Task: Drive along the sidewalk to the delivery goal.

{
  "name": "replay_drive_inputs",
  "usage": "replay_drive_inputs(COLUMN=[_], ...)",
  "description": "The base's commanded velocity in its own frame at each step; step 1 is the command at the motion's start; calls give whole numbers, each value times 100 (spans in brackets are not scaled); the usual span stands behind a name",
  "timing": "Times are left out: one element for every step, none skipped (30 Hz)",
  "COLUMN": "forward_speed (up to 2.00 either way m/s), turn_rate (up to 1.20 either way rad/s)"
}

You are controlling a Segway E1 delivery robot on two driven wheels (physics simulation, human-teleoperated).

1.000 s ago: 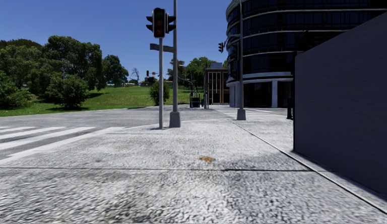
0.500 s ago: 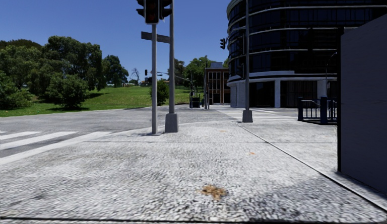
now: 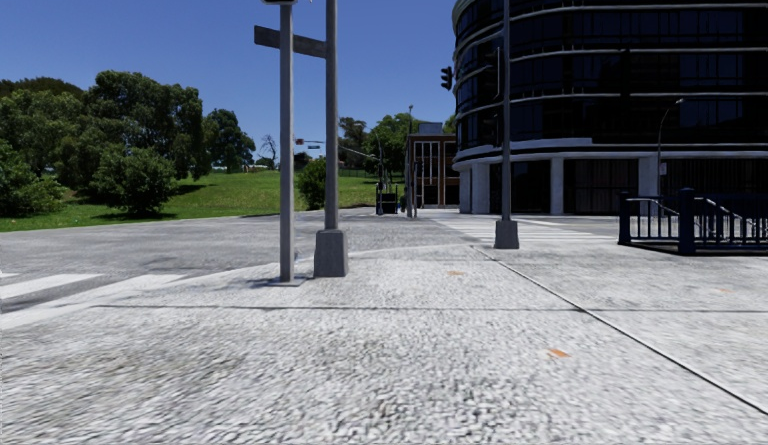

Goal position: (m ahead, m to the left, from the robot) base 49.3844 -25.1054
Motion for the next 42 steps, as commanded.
replay_drive_inputs(forward_speed=[200, 200, 200, 200, 200, 200, 200, 200, 200, 200, 200, 200, 200, 200, 200, 200, 200, 200, 200, 200, 200, 200, 200, 200, 200, 200, 200, 200, 200, 200, 200, 200, 200, 200, 200, 200, 200, 200, 200, 200, 200, 200], turn_rate=[0, -30, -79, -95, -100, -100, -101, -102, -102, -102, -102, -102, -102, -92, -83, -81, -79, -78, -78, -78, -78, -78, -71, -71, 0, 0, 0, 0, 0, 0, 0, 0, 0, 0, 0, 0, 0, 0, 0, 0, 0, 0])
